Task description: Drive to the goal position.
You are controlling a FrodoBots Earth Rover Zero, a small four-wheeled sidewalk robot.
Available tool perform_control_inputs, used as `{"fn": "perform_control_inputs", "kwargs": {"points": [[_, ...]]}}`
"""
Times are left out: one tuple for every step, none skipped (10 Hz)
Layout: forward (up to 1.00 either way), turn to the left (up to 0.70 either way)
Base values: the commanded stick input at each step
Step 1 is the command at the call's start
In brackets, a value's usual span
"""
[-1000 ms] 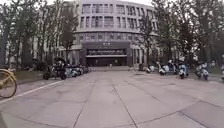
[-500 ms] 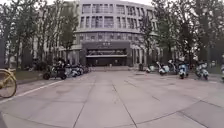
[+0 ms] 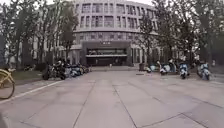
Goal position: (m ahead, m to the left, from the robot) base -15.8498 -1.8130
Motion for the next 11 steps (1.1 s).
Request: {"fn": "perform_control_inputs", "kwargs": {"points": [[0.7, 0.0], [0.7, 0.0], [0.7, 0.0], [0.7, 0.0], [0.7, 0.0], [0.7, 0.0], [0.7, 0.0], [0.7, 0.0], [0.7, 0.0], [0.7, 0.0], [0.7, 0.0]]}}
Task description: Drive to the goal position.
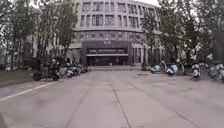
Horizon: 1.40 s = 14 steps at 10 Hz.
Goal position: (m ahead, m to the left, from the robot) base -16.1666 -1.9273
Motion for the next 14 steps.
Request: {"fn": "perform_control_inputs", "kwargs": {"points": [[0.7, 0.0], [0.7, 0.0], [0.7, 0.0], [0.7, 0.0], [0.7, 0.0], [0.7, 0.0], [0.7, 0.0], [0.7, 0.0], [0.7, 0.0], [0.7, 0.0], [0.7, 0.0], [0.7, 0.0], [0.7, 0.0], [0.7, 0.0]]}}
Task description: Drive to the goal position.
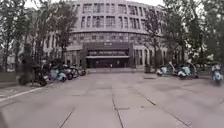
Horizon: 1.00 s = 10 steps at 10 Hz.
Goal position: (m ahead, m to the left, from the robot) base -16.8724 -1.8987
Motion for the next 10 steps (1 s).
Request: {"fn": "perform_control_inputs", "kwargs": {"points": [[0.7, 0.0], [0.7, 0.0], [0.7, 0.0], [0.7, 0.0], [0.7, 0.0], [0.7, 0.0], [0.7, 0.0], [0.7, 0.0], [0.7, 0.0], [0.7, 0.0]]}}
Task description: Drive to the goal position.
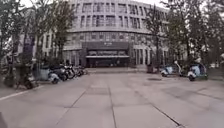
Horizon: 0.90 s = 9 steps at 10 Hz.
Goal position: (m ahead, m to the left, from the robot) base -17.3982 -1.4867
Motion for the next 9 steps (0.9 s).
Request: {"fn": "perform_control_inputs", "kwargs": {"points": [[0.7, 0.0], [0.7, 0.0], [0.7, 0.0], [0.7, 0.0], [0.7, 0.0], [0.7, 0.0], [0.7, 0.0], [0.7, 0.0], [0.7, 0.0]]}}
